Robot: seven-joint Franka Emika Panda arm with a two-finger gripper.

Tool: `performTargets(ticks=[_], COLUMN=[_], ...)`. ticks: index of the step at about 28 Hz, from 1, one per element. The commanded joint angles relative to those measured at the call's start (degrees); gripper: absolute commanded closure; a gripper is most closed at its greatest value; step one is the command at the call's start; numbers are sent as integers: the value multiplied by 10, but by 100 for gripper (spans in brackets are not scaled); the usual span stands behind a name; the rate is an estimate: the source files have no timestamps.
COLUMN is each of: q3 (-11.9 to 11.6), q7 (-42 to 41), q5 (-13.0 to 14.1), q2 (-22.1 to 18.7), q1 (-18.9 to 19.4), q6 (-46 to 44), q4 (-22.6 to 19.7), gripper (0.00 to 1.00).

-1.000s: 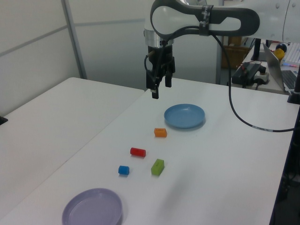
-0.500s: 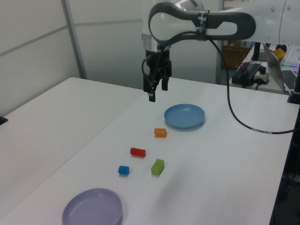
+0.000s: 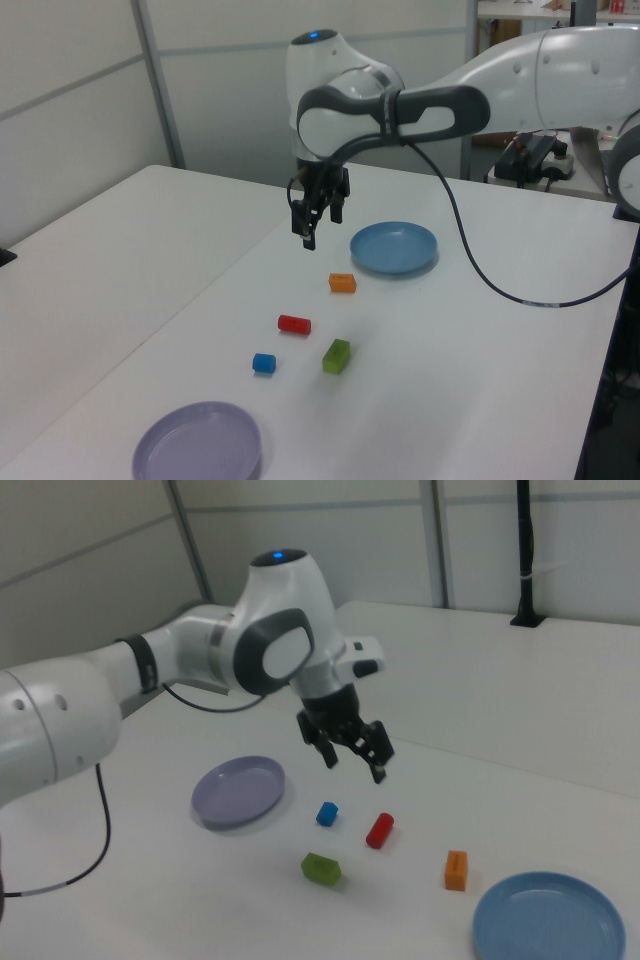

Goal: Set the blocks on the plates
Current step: 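Move the gripper down toward the orange block beside the blue plate, then close the gripper on the orange block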

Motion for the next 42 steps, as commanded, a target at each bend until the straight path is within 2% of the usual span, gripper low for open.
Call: performTargets(ticks=[1, 7, 19, 27, 31, 38, 39, 40, 42], q3=[-4, -4, -4, -4, -4, -4, -4, -4, -4], q7=[-16, -76, -86, -86, -86, -80, -79, -79, -79], q5=[-18, -17, -16, -21, -31, -30, -30, -30, -30], q2=[22, 68, 132, 156, 164, 178, 181, 182, 182], q1=[-21, -49, -62, -64, -75, -78, -78, -77, -77], q6=[28, 81, 164, 178, 187, 223, 225, 227, 227], q4=[4, 3, 1, 1, 2, 2, 2, 2, 2], gripper=[0, 0, 0, 0, 0, 0, 1, 6, 8])
